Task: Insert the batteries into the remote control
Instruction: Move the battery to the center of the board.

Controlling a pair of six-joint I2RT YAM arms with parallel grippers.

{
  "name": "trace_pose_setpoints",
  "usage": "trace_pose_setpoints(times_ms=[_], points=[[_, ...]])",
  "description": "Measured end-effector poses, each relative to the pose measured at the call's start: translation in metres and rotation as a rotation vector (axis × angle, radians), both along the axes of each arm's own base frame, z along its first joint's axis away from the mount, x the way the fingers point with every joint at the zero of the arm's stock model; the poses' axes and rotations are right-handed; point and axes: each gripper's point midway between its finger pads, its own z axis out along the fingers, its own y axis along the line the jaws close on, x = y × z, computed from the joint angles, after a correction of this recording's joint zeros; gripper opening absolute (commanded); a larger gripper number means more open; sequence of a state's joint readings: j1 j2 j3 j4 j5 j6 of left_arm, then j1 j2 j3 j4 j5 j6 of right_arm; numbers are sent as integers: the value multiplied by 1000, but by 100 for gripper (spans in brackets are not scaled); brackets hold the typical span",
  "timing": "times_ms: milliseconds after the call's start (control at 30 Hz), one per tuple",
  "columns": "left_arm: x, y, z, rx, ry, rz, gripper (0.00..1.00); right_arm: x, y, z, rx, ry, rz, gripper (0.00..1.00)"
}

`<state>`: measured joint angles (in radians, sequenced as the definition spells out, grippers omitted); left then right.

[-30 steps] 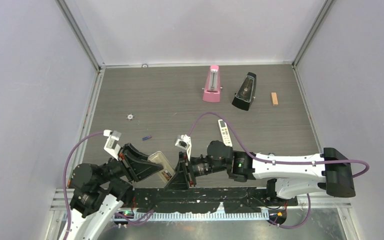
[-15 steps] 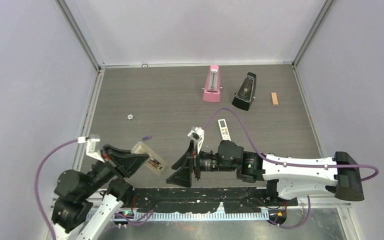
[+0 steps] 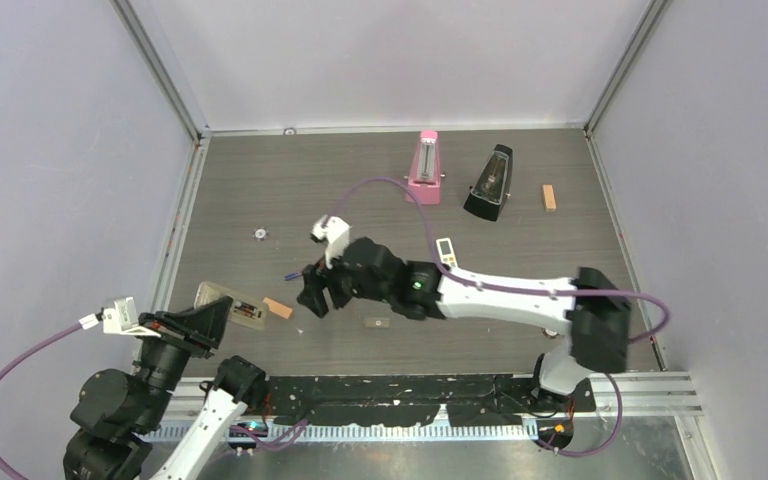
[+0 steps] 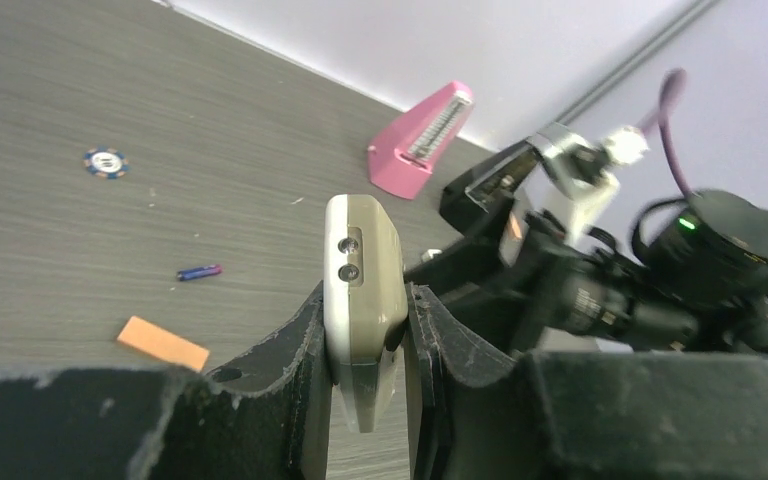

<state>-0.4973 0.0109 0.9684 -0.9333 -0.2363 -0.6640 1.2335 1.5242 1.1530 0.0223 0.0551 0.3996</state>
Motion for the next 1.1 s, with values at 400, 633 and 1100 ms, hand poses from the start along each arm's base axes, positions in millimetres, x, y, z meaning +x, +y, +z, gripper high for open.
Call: trace_pose_setpoints(times_ms=[400, 633, 1100], points=[[0, 14, -11, 40, 38, 65, 0, 96, 58, -148, -472, -145, 161, 70], [4, 12, -12, 63, 53, 66, 0, 120, 74, -176, -561, -240, 275, 72], [10, 2, -14, 95, 79, 24, 0, 150, 86, -192, -586, -266, 316, 40]])
